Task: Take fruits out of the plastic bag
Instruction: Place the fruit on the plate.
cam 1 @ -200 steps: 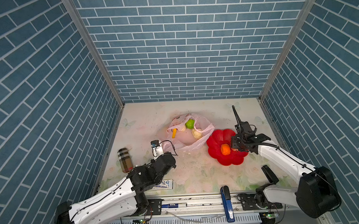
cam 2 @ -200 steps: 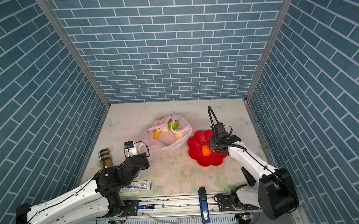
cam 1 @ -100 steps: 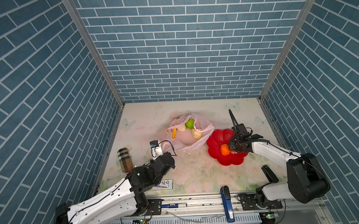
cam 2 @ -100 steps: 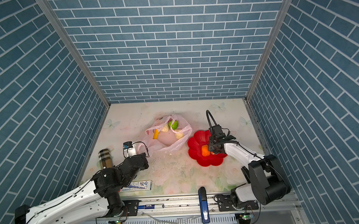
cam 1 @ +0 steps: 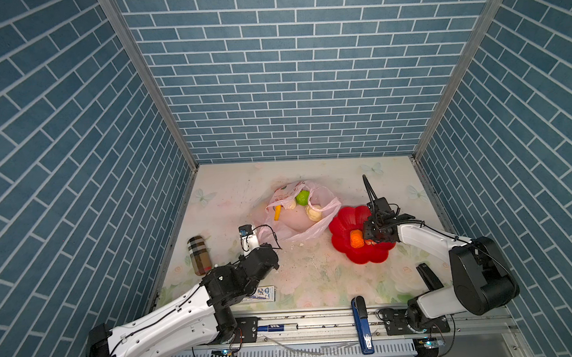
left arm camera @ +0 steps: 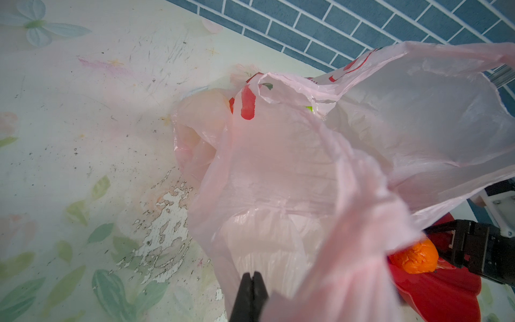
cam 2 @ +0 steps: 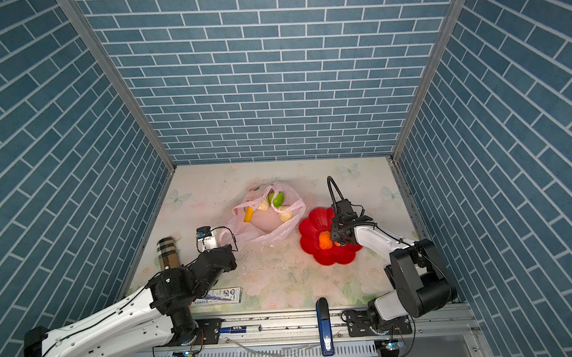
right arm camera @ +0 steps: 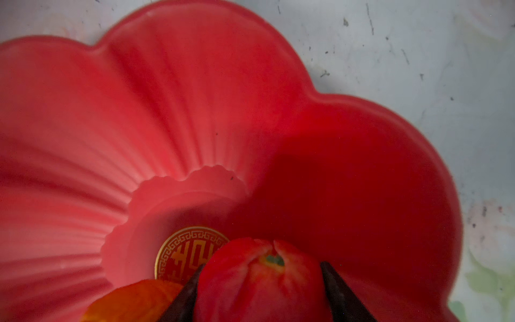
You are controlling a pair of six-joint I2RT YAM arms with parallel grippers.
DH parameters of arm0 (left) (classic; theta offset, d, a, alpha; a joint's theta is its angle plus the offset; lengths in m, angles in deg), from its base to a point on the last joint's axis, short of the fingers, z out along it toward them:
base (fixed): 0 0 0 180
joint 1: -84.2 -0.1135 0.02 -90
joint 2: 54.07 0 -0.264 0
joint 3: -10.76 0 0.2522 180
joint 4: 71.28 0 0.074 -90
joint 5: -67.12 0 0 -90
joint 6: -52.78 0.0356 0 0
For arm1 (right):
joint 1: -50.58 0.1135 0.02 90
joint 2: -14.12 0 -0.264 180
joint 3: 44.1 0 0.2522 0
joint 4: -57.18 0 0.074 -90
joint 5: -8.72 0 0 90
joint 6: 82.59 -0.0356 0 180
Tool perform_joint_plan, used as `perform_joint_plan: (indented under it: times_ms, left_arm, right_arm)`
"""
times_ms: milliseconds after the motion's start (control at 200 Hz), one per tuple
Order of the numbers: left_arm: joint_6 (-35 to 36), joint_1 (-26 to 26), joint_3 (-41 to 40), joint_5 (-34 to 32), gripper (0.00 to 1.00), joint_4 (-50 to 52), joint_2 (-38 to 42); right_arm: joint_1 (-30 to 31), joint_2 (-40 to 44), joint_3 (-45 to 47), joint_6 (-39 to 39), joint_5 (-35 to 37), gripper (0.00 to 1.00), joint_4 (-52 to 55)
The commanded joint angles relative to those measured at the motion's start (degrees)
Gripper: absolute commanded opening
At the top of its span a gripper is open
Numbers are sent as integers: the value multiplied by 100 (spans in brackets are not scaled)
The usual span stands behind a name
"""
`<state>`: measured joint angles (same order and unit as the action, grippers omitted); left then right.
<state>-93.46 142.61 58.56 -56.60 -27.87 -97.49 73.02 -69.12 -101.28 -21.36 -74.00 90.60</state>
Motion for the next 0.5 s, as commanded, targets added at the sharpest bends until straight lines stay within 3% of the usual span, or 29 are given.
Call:
perform_joint_plan:
  times_ms: [0,200,495]
  left_arm:
    - [-32,18,-86,-53,0,70,36]
    - [-25,21,-107,-47,0,31,36]
    - [17,21,-92,-55,0,27,84]
  right_arm:
    - [-20,-14,132,-235,-35,57,42]
    - [-13,239,-3,-154,-8,67,288]
    - [-16,690,-298,-19,-8,72,730]
